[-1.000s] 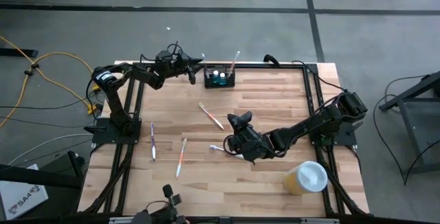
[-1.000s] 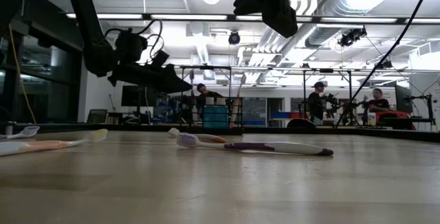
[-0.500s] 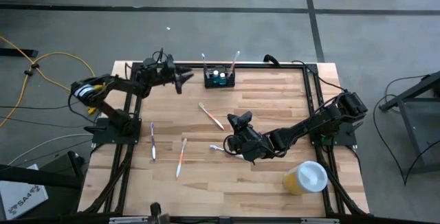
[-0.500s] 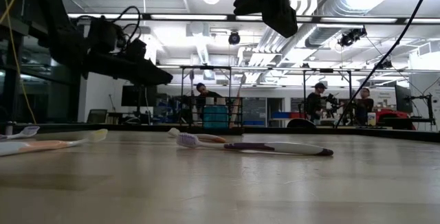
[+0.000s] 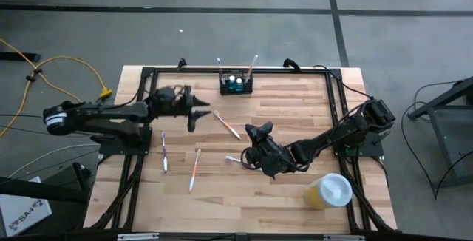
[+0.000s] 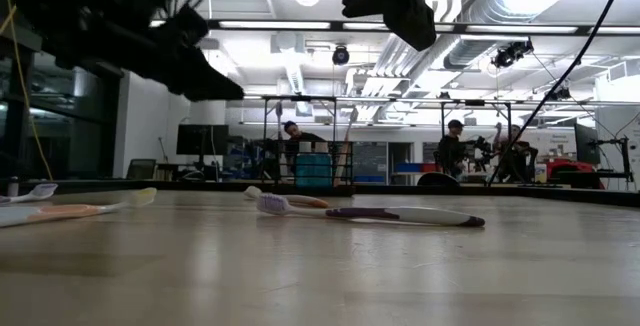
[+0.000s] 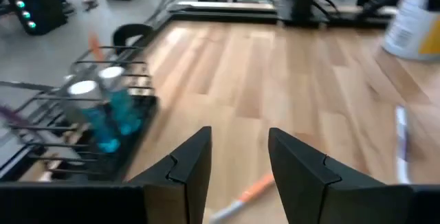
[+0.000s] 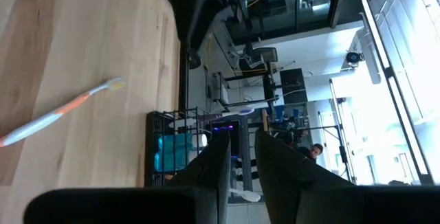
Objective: Pick & Place toothbrushing station
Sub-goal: Put the top orange toothbrush into the wire organizer
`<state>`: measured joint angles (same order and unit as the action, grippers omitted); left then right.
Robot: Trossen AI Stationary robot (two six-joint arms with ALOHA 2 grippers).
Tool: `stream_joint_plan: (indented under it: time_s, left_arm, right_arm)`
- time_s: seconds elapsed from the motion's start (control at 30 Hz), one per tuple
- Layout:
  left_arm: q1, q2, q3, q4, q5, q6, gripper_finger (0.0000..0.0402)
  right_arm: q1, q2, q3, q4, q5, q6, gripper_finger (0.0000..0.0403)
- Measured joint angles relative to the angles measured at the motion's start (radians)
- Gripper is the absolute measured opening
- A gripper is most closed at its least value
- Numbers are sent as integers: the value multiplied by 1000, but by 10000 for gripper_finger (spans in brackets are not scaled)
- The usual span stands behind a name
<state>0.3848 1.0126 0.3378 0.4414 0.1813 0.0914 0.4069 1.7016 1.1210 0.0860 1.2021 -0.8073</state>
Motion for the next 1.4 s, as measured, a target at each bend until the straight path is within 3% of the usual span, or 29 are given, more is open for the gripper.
stream_joint_plan:
  time_s: [0.13, 0.33, 0.5, 0.63, 0.97, 1.07, 1.2, 1.4]
  left_arm:
    - [-178, -71, 0, -93, -138, 47, 141]
    - [-371, -75, 0, -134, -377, 216, 141]
    - [-462, -74, 0, -135, -449, 250, 141]
    - [-498, -74, 0, -125, -452, 187, 141]
    - [-526, -74, 0, -123, -502, 15, 141]
    - [-538, -74, 0, -123, -516, 1, 141]
    - [-576, -74, 0, -123, -595, -2, 141]
    - [-672, -74, 0, -123, -730, -4, 141]
  right_arm:
    - [2, 0, 0, 0, -10, 19, 61]
    - [6, 0, 0, 6, -33, 27, 61]
    - [6, 0, 0, 16, -32, 29, 61]
    - [6, 0, 0, 37, -50, 55, 61]
    - [-85, 0, 0, -7, -328, 374, 61]
    - [-128, 1, 33, -126, -445, 490, 61]
    - [-183, 0, 94, -273, -583, 608, 61]
    - [-252, 0, 111, -311, -721, 716, 61]
